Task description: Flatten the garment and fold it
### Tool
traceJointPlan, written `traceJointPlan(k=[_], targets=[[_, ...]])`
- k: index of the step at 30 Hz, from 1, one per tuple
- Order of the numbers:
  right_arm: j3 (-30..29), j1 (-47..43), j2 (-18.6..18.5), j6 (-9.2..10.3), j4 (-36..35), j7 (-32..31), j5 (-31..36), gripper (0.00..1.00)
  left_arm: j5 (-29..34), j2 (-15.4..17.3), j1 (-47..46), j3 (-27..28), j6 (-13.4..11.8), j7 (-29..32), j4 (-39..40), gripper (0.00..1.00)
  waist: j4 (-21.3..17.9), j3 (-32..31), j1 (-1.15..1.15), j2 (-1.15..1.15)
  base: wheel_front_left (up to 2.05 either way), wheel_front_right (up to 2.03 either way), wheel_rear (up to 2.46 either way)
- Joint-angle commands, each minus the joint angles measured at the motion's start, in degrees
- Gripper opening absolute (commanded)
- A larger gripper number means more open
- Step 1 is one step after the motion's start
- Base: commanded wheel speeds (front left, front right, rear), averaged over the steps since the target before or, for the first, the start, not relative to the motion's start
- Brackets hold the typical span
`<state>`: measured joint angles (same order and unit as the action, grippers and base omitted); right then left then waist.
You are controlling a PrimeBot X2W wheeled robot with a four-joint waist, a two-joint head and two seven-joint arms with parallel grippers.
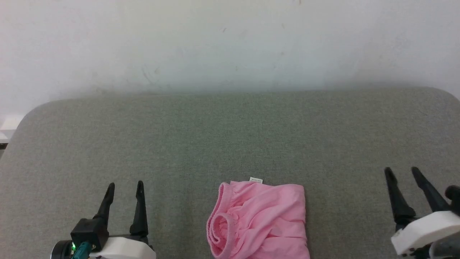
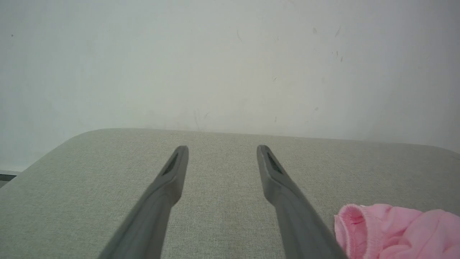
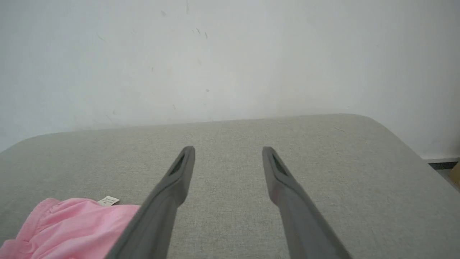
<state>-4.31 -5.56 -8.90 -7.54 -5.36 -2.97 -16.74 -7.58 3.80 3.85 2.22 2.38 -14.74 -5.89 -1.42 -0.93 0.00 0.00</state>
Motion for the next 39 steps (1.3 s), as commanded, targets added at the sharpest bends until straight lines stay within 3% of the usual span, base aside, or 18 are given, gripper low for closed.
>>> traceJointPlan(k=[1, 5, 8, 12, 16, 23, 24, 26, 27, 31, 39], targets=[[-1.4, -0.5, 0.0, 0.05, 0.7, -0.6, -0.6, 1.0, -0.2, -0.1, 0.7, 0.2, 0.0, -0.3, -0.2, 1.0, -0.1, 0.2, 0.0, 0.0, 0.0, 0.0, 0.0], [-5.0, -0.1, -1.3, 0.05, 6.7, -10.0, -6.0, 1.0, 0.1, 0.0, 0.4, 0.2, 0.5, -0.3, -0.7, 1.0, -0.1, 0.6, 0.0, 0.0, 0.0, 0.0, 0.0], [-4.2, 0.6, -2.0, 0.05, 12.3, -23.0, -15.5, 1.0, 0.3, 0.0, -0.1, 0.1, 0.9, -0.3, -0.8, 1.0, 0.2, 1.2, 0.0, 0.0, 0.0, 0.0, 0.0], [-3.2, 2.9, 0.8, 0.05, 16.4, -39.3, -31.0, 1.0, 0.6, 0.0, -1.0, -0.1, 1.2, -0.3, -0.9, 1.0, 1.0, 2.0, 0.0, 0.0, 0.0, 0.0, 0.0], [-0.6, 5.5, 2.8, 0.05, 18.0, -44.0, -37.4, 1.0, 0.7, -0.1, -1.7, -0.2, 1.4, -0.3, -1.0, 1.0, 1.9, 2.6, 0.0, 0.0, 0.0, 0.0, 0.0], [6.1, 10.5, 4.5, 0.05, 24.7, -44.4, -40.4, 1.0, 0.7, -0.4, -2.8, -1.1, 1.5, -0.3, -1.1, 1.0, 3.5, 4.0, 0.0, 0.0, 0.0, 0.0, 0.0], [7.1, 11.1, 4.3, 0.05, 26.0, -44.2, -39.5, 0.76, 0.7, -0.5, -3.0, -1.2, 1.5, -0.3, -1.1, 1.0, 3.7, 4.1, 0.0, 0.0, 0.0, 0.0, 0.0], [8.9, 12.2, 3.7, 0.05, 27.8, -43.1, -37.9, 0.08, 0.7, -0.5, -3.3, -1.4, 1.5, -0.3, -1.2, 1.0, 3.9, 4.3, 0.0, 0.0, 0.0, 0.0, 0.0], [9.5, 12.7, 3.7, 0.05, 28.2, -42.5, -37.9, 0.0, 0.8, -0.5, -3.3, -1.4, 1.5, -0.3, -1.2, 1.0, 4.0, 4.3, 0.0, 0.0, 0.0, 0.0, 0.0], [13.8, 14.3, 0.6, 0.05, 26.0, -38.0, -34.5, 0.0, 0.8, -0.6, -3.2, -1.3, 1.2, -0.3, -1.1, 1.0, 3.6, 4.2, 0.0, 0.0, 0.0, 0.0, 0.0], [26.9, 17.0, -12.8, 0.05, 18.0, -29.2, -16.5, 0.0, 0.9, -0.7, -2.2, -1.1, 0.9, -0.3, 0.3, 1.0, -1.7, 3.6, 0.0, 0.0, 0.0, 0.0, 0.0]])
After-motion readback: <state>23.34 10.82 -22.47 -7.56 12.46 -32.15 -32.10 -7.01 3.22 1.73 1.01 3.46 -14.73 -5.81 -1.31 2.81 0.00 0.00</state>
